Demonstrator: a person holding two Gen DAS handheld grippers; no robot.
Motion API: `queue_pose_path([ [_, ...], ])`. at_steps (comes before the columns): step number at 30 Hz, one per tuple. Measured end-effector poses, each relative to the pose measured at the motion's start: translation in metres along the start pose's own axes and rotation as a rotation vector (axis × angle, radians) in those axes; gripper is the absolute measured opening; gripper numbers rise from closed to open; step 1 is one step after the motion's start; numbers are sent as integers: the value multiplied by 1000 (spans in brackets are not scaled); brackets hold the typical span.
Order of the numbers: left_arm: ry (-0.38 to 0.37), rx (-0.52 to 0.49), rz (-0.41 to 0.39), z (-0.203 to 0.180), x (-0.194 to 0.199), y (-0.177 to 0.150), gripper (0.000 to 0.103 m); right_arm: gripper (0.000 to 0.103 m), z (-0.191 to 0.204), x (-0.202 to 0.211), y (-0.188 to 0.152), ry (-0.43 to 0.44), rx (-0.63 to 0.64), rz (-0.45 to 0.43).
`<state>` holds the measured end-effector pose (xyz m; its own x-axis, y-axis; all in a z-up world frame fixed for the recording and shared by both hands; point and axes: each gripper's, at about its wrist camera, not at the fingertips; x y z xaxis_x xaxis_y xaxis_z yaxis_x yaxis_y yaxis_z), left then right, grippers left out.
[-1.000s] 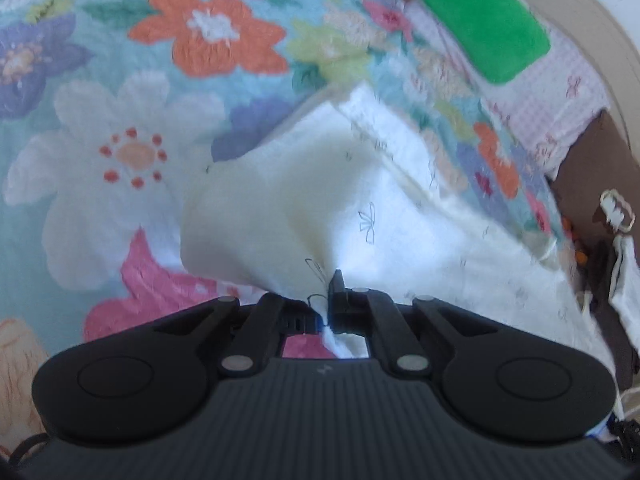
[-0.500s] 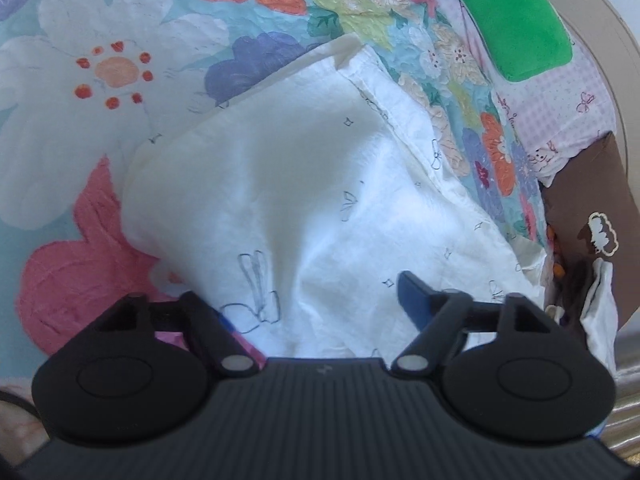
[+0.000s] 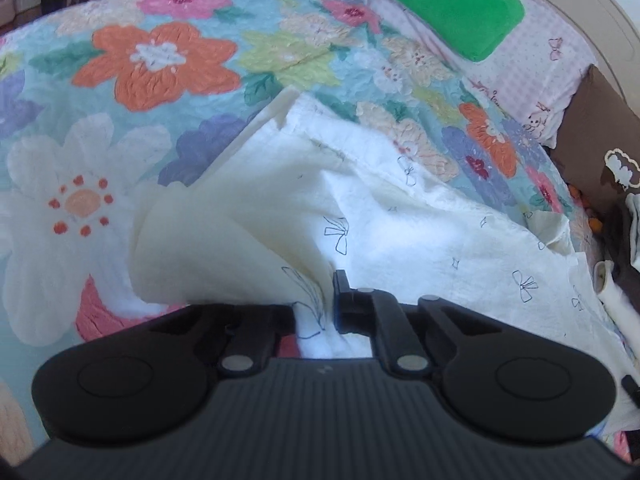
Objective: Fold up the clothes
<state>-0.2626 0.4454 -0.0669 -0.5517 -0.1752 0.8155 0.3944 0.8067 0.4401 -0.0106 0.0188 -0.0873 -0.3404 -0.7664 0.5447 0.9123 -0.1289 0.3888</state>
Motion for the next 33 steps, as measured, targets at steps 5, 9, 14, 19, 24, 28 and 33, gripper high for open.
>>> queue_pose_path([
  [5,76,-137,-71,-21,18,-4,5,6,12,27,2,-52,106,-11],
  [9,83,-155,-54,-23,16,-6,5,6,11,30,-7,-124,143,-2],
  [14,68,-137,-45,-19,17,-8,5,6,6,27,-9,-133,124,8],
  [19,63,-112,-22,-14,15,-9,5,6,6,26,-10,-142,122,11],
  [24,67,-110,-15,-14,13,-9,5,7,5,20,-11,-194,121,38],
  [28,55,-126,-23,-17,16,-4,3,6,8,10,-8,-263,146,80],
  [33,-17,-157,-94,-24,52,5,3,6,44,41,7,-180,238,57],
])
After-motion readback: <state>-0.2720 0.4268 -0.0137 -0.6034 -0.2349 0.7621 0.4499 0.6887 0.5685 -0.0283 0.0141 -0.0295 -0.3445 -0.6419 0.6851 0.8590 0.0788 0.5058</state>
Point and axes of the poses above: each gripper's, at about its wrist camera, not at the fingertips, and x roughly against the way its jaws point, z to its left, y to its top, and after that the axes turned 12 degrees about z, right-handed
